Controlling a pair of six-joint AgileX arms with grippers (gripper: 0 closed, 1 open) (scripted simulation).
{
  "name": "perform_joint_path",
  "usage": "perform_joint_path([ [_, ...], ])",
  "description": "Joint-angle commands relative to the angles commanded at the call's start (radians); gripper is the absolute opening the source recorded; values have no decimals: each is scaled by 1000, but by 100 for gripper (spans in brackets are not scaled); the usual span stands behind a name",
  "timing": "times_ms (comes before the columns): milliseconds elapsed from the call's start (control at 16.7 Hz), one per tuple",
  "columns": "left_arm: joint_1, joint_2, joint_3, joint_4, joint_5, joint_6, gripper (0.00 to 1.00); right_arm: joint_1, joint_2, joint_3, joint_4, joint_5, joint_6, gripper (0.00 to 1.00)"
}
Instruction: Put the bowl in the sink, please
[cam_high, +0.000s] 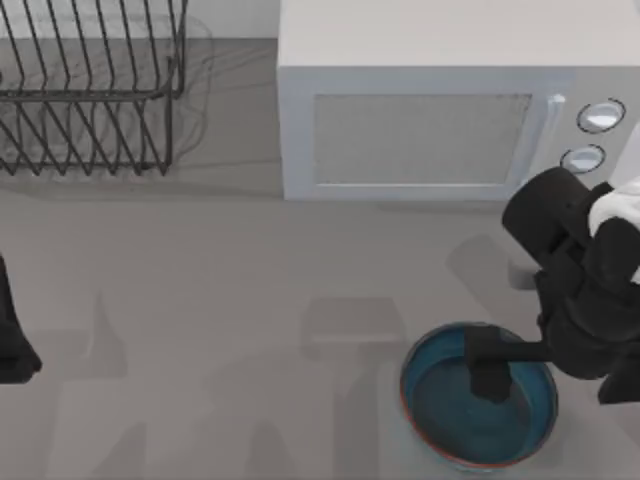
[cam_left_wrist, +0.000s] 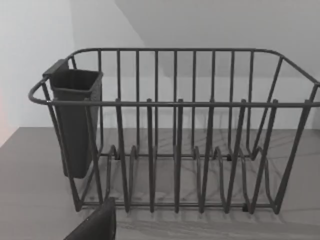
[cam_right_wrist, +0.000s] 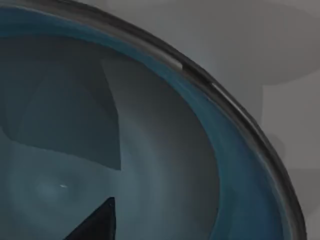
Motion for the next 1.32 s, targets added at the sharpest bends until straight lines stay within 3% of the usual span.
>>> perform_joint_path([
  [300, 0, 0, 0, 0, 0, 0, 100, 1, 9, -17, 22, 0, 1, 100],
  [1080, 0, 0, 0, 0, 0, 0, 100, 1, 9, -17, 22, 0, 1, 2],
  [1320, 0, 0, 0, 0, 0, 0, 100, 1, 9, -17, 22, 0, 1, 0],
])
